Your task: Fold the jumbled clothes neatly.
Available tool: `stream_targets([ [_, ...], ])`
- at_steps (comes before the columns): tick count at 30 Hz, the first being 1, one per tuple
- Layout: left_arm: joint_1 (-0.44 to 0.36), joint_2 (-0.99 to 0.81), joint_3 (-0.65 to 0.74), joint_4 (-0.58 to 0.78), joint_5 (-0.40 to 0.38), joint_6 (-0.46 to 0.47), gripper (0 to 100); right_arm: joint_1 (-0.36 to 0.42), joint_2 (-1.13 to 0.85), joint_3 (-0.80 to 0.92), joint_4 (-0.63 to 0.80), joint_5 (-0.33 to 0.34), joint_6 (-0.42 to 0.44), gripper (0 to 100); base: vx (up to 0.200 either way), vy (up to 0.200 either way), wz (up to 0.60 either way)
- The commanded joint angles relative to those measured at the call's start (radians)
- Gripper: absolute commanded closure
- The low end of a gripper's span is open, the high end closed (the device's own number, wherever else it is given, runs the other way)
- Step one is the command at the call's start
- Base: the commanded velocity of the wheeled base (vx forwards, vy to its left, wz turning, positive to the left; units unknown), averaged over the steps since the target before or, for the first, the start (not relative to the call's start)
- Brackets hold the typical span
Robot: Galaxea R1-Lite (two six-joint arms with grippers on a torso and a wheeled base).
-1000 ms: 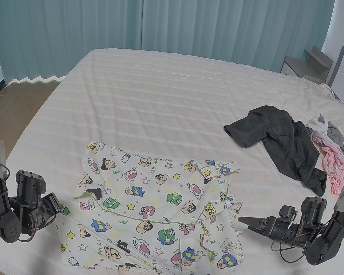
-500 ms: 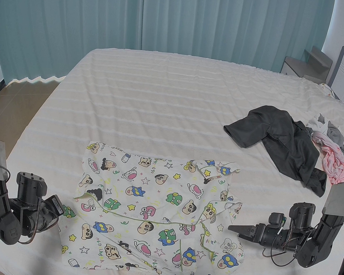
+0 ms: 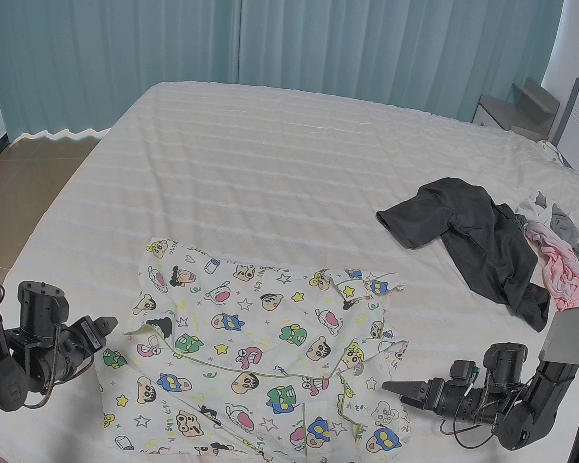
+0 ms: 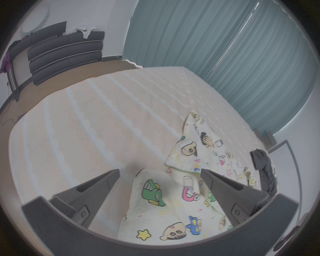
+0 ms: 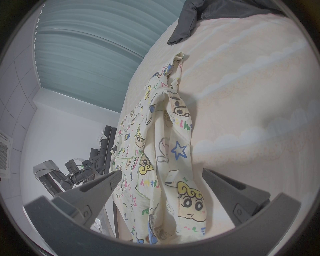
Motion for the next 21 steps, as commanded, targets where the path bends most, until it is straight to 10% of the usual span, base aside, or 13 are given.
stream_targets([
  [1,0.003,-0.205,0.065,-0.019,-0.036,-0.056,0,0.018,-0.005,-0.055,0.096,-0.018,0.000,0,0.000,0.000,0.00],
  [12,-0.020,-0.314,0.123,-0.025,-0.072,-0.177,0,0.035,-0.017,-0.148,0.216,-0.084,0.011,0,0.000,0.000,0.00],
  [13,-0.023,-0.317,0.123,-0.025,-0.071,-0.186,0,0.037,-0.018,-0.153,0.221,-0.084,0.019,100,0.000,0.000,0.00],
  [21,-0.077,-0.335,0.154,-0.027,-0.062,-0.223,0,0.055,-0.066,-0.160,0.257,-0.120,0.054,100,0.000,0.000,0.00],
])
